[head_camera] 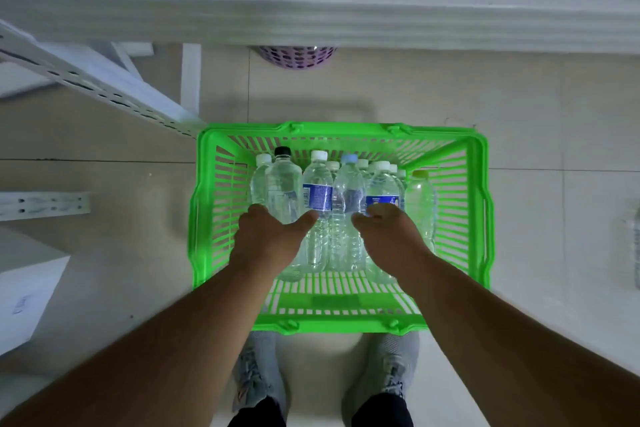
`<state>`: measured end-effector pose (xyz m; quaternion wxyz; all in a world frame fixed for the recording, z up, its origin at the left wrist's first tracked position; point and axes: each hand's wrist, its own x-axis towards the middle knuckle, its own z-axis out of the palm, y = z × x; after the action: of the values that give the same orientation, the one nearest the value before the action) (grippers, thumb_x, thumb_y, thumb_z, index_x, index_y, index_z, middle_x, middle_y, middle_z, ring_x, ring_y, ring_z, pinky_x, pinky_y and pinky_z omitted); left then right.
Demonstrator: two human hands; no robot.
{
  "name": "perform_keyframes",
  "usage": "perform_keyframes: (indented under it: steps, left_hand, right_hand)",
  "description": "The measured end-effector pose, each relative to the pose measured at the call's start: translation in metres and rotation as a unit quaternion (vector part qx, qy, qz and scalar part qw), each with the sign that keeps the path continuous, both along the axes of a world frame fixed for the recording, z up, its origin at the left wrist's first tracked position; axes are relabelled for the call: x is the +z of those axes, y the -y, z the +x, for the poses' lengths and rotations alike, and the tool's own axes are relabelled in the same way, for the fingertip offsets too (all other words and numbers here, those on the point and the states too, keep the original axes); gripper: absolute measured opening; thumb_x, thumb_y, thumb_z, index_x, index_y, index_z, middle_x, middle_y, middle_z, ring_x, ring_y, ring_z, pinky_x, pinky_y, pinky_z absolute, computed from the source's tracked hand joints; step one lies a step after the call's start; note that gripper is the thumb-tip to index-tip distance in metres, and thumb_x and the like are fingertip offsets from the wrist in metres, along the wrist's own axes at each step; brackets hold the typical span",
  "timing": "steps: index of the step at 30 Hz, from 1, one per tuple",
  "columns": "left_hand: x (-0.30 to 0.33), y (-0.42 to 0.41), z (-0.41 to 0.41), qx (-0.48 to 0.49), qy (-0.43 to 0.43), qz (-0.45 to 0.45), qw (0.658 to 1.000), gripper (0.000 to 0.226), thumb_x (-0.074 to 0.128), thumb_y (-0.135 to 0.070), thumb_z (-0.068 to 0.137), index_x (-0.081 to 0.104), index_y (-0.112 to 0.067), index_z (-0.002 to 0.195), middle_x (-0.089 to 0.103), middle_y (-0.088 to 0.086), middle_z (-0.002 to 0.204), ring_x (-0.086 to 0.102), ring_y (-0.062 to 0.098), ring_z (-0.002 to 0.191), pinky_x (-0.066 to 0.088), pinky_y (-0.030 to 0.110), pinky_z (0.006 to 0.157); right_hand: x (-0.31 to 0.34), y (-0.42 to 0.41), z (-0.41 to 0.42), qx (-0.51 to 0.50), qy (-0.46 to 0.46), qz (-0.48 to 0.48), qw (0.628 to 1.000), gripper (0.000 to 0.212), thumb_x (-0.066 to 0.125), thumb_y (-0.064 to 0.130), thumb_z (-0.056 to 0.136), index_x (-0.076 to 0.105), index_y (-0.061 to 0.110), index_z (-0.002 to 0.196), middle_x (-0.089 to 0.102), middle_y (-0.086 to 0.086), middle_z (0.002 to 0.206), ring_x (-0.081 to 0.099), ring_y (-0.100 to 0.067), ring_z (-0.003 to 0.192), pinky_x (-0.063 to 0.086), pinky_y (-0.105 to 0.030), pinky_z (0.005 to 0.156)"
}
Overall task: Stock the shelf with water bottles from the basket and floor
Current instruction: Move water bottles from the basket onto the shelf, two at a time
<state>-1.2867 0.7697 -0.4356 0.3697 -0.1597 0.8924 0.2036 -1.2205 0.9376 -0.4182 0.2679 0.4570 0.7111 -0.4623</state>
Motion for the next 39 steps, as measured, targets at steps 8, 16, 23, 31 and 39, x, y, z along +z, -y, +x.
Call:
perform_keyframes:
  steps: [8,16,23,31,39]
  left_hand:
    - [-0.032,0.004,-0.004,-0.001,0.061,-0.032,0.998,0.085,0.075,-0.066,0.061,0.056,-0.007,0.119,0.065,0.011,0.115,0.069,0.031,0.094,0.058,0.039,0.077]
    - [-0.030,0.044,0.002,0.072,0.029,0.044,0.996,0.050,0.076,-0.062,0.064,0.059,-0.023,0.089,0.065,-0.008,0.079,0.060,0.008,0.062,0.043,0.020,0.050]
    - [-0.030,0.064,0.005,0.092,0.023,0.080,0.992,0.047,0.082,-0.058,0.064,0.053,-0.028,0.086,0.056,-0.018,0.081,0.056,0.003,0.069,0.041,0.019,0.057]
    - [-0.026,0.061,0.013,0.124,0.022,0.112,0.986,0.065,0.076,-0.065,0.053,0.068,-0.022,0.101,0.073,-0.005,0.097,0.069,0.017,0.087,0.058,0.037,0.082]
    - [0.015,0.062,0.021,0.116,-0.016,0.150,0.982,0.038,0.083,-0.047,0.068,0.072,-0.019,0.091,0.075,-0.007,0.082,0.071,0.011,0.078,0.056,0.025,0.067]
  right_hand:
    - [-0.027,0.019,-0.024,0.041,0.007,-0.016,0.999,0.009,0.053,0.033,0.090,0.056,0.026,0.084,0.050,0.007,0.068,0.048,-0.014,0.058,0.032,-0.022,0.050]
    - [-0.045,0.040,-0.064,0.068,0.046,0.021,0.996,0.023,0.053,0.033,0.091,0.059,0.013,0.099,0.056,-0.004,0.081,0.056,-0.023,0.072,0.035,-0.023,0.055]
    - [-0.066,0.058,-0.096,0.120,0.071,0.114,0.984,0.049,0.064,0.054,0.086,0.042,0.013,0.068,0.048,0.002,0.067,0.049,-0.020,0.065,0.033,-0.022,0.057]
    - [-0.078,0.065,-0.107,0.200,0.081,0.102,0.971,0.019,0.061,0.036,0.091,0.058,0.018,0.098,0.048,0.000,0.079,0.064,-0.029,0.106,0.040,-0.024,0.073]
    - [-0.037,0.047,-0.068,0.052,-0.030,0.102,0.993,0.056,0.073,0.051,0.078,0.049,0.010,0.108,0.059,-0.002,0.093,0.056,-0.019,0.070,0.033,-0.021,0.046]
